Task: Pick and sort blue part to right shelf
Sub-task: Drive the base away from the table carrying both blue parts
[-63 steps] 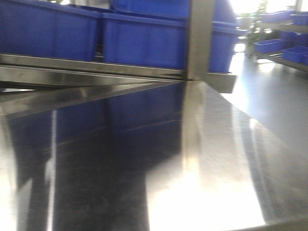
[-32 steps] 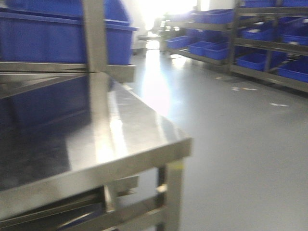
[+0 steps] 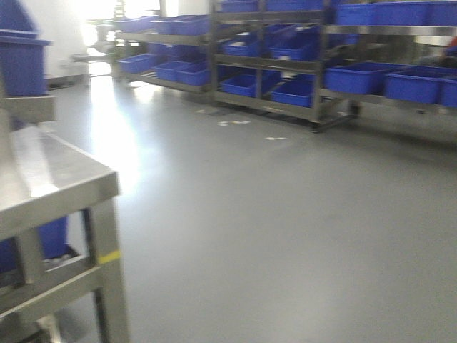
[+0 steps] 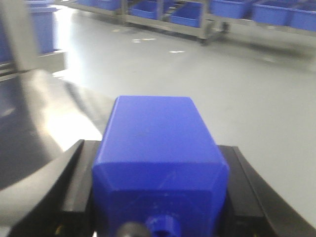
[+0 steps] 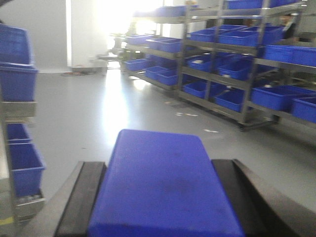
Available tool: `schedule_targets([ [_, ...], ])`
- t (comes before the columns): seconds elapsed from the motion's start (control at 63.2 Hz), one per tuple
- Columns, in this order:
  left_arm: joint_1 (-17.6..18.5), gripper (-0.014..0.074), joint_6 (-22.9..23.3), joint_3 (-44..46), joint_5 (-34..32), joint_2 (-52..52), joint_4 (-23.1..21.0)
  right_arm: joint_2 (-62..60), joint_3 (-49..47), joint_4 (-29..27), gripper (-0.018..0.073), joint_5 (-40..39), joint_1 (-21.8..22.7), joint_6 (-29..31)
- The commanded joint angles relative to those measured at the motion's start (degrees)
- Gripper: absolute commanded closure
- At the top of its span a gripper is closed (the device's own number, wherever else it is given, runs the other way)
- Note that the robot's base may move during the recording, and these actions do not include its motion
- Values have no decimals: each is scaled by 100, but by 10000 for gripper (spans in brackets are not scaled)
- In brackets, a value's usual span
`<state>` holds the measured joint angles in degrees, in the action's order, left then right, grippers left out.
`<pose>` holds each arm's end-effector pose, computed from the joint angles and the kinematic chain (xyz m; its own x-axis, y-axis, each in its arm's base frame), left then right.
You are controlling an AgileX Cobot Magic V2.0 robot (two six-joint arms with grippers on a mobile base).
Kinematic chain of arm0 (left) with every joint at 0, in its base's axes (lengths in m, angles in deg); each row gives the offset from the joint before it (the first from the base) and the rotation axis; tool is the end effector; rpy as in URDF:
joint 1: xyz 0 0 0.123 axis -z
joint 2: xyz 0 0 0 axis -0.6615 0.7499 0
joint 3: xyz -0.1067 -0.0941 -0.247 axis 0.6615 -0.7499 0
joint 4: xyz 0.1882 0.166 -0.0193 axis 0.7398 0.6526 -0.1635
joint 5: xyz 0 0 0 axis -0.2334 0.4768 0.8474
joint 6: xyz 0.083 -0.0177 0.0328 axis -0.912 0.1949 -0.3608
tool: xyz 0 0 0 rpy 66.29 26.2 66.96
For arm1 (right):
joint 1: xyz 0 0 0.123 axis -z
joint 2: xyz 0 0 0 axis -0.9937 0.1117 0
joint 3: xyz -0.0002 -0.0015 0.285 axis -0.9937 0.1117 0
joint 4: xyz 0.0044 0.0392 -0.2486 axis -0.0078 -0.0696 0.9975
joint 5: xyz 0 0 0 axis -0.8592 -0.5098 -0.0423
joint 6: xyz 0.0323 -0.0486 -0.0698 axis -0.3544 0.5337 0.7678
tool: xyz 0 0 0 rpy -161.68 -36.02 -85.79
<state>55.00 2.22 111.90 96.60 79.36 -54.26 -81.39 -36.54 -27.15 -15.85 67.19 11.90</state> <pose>0.0415 -0.0053 0.3160 -0.2180 0.0206 -0.9757 0.1800 0.9835 -0.0195 0.0111 -0.0042 0.3236 0.0909 0.0043 -0.9959 -0.2037 0.9789 -0.0144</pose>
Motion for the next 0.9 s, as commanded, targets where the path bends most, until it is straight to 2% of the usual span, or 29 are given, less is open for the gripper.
schedule_targets([
  [0.0,-1,241,58,156,-494,119,26,107,-173,87,273,-562,-8,48],
  [0.886,-1,241,58,156,-494,119,26,107,-173,87,273,-561,2,48],
])
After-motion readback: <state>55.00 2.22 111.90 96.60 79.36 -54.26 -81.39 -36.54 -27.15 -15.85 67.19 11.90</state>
